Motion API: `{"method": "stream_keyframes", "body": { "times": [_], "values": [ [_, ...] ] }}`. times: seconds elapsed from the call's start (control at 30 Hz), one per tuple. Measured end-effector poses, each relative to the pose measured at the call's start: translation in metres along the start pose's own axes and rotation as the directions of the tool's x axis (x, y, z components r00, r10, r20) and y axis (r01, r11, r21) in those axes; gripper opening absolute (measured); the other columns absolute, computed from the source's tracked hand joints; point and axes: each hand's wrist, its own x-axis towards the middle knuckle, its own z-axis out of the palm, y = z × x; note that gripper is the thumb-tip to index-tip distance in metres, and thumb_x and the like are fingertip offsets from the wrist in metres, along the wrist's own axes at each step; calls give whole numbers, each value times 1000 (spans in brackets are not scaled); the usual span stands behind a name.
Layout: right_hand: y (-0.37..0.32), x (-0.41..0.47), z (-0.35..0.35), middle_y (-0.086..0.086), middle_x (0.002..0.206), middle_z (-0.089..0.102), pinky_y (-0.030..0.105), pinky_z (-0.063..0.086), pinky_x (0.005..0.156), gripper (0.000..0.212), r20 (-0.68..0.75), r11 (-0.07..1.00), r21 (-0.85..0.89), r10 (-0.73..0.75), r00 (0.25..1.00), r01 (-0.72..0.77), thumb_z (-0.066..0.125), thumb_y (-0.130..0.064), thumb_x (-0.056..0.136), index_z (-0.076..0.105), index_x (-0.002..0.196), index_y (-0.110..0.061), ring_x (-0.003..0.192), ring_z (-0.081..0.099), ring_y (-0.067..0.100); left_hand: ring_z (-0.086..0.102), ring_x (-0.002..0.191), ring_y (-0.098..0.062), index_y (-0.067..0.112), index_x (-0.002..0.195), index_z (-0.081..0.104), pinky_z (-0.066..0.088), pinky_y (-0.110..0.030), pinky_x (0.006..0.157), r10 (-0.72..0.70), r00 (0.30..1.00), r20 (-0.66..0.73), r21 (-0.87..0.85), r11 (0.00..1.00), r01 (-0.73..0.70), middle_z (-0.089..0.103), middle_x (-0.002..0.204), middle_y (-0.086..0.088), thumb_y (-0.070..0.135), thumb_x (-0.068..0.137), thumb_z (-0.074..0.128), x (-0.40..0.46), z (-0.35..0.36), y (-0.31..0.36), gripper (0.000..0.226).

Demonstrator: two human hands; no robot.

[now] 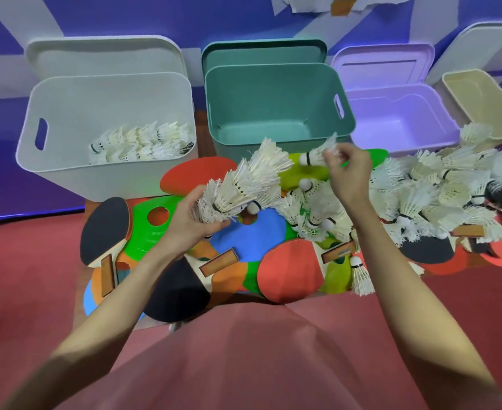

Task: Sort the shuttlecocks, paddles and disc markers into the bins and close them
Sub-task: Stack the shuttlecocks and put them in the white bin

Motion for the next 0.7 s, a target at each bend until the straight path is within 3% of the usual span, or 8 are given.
{"method": "stream_keyframes", "body": {
  "times": [0.1, 0.23, 0.3, 0.37, 0.43, 0.5, 0.6, 0.7],
  "values": [
    [-21, -10, -19, 1, 68, 54, 26, 36, 62, 18, -125, 960, 236, -124, 984, 150, 59, -22, 92, 63, 78, -11, 69, 45, 15, 59, 90, 8, 11, 113, 55, 44, -10, 80, 0, 1000, 12, 10, 1000, 0, 67, 97, 22, -18, 65, 76, 1, 1, -2, 60],
    [-40, -13, -28, -11, 71, 56, 28, 38, 66, 14, 147, 926, 245, -329, 933, 288, 56, -15, 93, 62, 81, -17, 69, 48, 12, 58, 89, 4, 5, 116, 54, 45, -13, 78, 21, 998, 62, 29, 999, -23, 67, 97, 15, -17, 65, 76, 6, 4, 0, 60],
    [-44, -13, -27, -16, 70, 54, 25, 36, 64, 18, 260, 911, 255, -386, 885, 323, 54, -11, 94, 62, 78, -17, 66, 45, 4, 57, 78, 3, 5, 116, 53, 47, -13, 66, 16, 996, 90, 26, 999, -18, 64, 94, 9, -17, 65, 77, 10, 7, 3, 60],
    [-44, -12, -27, -17, 66, 56, 21, 35, 63, 23, 308, 914, 284, -373, 875, 290, 54, -11, 95, 59, 77, -24, 66, 45, 0, 54, 67, 2, 7, 116, 54, 46, -17, 53, 12, 996, 91, 22, 1000, -14, 61, 88, 9, -11, 65, 78, 12, 8, 5, 59],
    [-42, -11, -29, -20, 72, 62, 25, 42, 66, 16, 311, 922, 300, -339, 888, 246, 57, -16, 93, 63, 82, -25, 71, 52, 4, 52, 66, 1, 13, 115, 56, 45, -20, 52, 9, 998, 69, 13, 1000, -9, 61, 88, 12, -4, 65, 78, 11, 8, 4, 57],
    [-42, -12, -32, -18, 83, 66, 28, 47, 72, 10, 282, 921, 334, -301, 911, 201, 58, -20, 93, 67, 92, -24, 80, 59, 10, 56, 77, -3, 18, 114, 58, 48, -23, 62, 9, 999, 41, -1, 1000, -9, 63, 93, 12, -6, 64, 81, 10, 9, 4, 60],
    [-39, -11, -32, -4, 93, 68, 20, 48, 76, 18, 152, 895, 437, -176, 973, 93, 49, -21, 97, 66, 103, -22, 89, 62, 7, 59, 97, -3, 19, 114, 58, 47, -19, 85, 29, 999, 13, -8, 1000, -29, 66, 102, 15, -12, 66, 79, 7, 11, 5, 61],
    [-15, -3, -20, 4, 86, 67, 22, 48, 74, 18, 123, 941, 339, -58, 991, 13, 50, -17, 96, 67, 100, -12, 80, 60, 8, 58, 95, 0, 20, 111, 57, 46, -16, 86, 31, 1000, -2, -12, 999, -31, 66, 100, 19, -15, 66, 77, 5, 10, 5, 60]
  ]
}}
